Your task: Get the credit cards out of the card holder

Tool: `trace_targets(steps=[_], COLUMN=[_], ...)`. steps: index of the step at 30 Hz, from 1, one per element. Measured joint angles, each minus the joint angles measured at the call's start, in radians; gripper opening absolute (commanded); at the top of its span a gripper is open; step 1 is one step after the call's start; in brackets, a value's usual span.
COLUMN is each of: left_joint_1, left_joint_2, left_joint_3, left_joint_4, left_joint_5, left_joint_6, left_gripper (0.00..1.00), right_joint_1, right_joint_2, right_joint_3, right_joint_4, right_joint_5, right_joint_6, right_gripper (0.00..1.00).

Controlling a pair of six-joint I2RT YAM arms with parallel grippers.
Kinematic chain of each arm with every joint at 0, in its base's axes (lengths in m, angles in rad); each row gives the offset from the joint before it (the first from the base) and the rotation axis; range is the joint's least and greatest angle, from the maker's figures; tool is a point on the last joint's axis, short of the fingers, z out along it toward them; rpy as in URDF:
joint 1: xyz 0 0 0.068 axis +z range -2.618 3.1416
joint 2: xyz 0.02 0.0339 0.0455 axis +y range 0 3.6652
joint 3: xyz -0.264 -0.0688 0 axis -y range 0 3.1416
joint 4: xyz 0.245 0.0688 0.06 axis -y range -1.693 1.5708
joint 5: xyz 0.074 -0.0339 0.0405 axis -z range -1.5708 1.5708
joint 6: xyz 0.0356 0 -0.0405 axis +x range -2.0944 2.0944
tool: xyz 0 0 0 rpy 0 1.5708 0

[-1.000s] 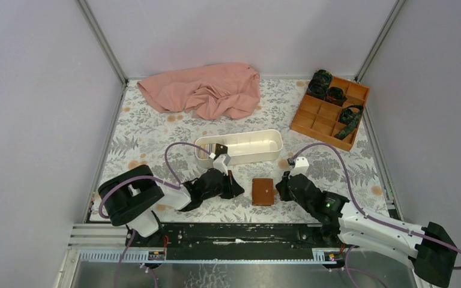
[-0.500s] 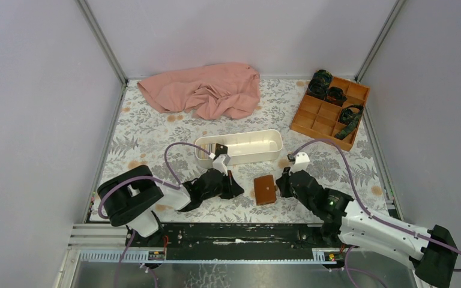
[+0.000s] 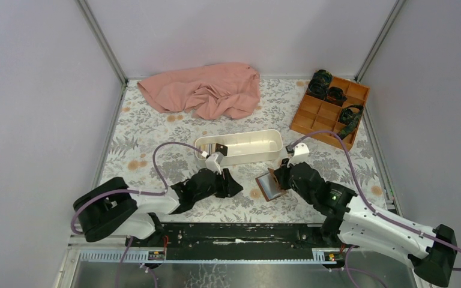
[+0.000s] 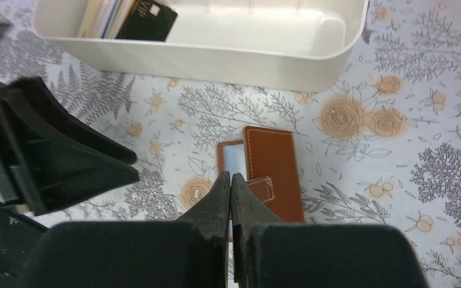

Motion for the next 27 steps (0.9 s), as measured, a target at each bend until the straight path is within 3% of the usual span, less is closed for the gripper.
trace_targets(steps=[7,20,27], left_joint_1=[0.000,0.000,0.000], left_joint_2=[-0.057,0.009,0.009], left_joint_3=[-0.002,-0.002,-0.002], left_joint_4=[-0.047,-0.052,-0.053], left_joint_5=[-0.025,-0.030,-0.031], left_joint_6=[0.006,0.006,0.006], left_gripper=[0.54,0.54,0.54], right_joint_1=[0.000,-0.001,-0.001], right_joint_2=[-0.004,0.106,0.069], right_joint_3=[-0.061,-0.088,-0.100], right_joint_4=[0.015,0.254,0.274], right_joint_5=[-0.037,-0.329,-0.293], right_joint_6=[0.027,0.138,0.177], right_gripper=[0.00,0.00,0.00])
